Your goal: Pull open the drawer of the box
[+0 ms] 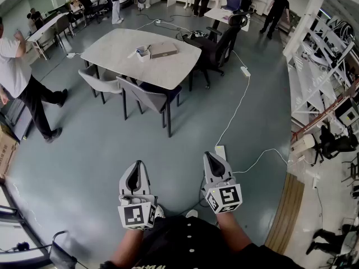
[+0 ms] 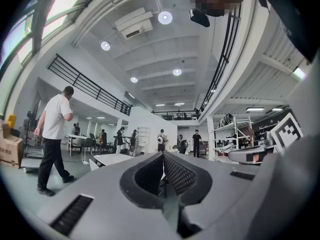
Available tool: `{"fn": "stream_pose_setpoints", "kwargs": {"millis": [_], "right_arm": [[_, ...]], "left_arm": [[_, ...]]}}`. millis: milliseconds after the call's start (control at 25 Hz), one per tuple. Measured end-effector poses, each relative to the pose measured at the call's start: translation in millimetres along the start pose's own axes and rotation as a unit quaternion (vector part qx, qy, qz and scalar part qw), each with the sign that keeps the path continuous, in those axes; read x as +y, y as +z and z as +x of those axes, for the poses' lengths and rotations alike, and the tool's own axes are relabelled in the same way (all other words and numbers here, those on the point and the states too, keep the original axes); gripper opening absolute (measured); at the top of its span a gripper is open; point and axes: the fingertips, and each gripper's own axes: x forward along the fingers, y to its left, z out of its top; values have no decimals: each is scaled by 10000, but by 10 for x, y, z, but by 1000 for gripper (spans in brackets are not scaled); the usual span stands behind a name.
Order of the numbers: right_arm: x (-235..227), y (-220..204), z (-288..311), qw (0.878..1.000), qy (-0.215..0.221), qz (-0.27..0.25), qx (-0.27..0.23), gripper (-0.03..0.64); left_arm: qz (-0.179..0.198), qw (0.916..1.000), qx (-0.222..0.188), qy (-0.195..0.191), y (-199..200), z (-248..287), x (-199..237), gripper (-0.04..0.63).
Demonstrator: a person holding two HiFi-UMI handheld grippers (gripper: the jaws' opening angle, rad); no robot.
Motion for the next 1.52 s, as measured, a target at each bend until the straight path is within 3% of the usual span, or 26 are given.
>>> {"fn": "stream_pose_setpoints", "kwargs": {"millis": [720,1160,1520], "right_arm": [[134,67,118,9999,-62,38,-138,-3],[655,-50,287,9993,-345,123,-39,-3],[710,-22,542,9990,-406,202,-8,-3]], "left_arm": [[-43,10000,2,-87,41,27,118,15],[-33,9992,-37,-393,52,-50,629,15],[-194,9989,113,-418,-62,100,761,15]]}}
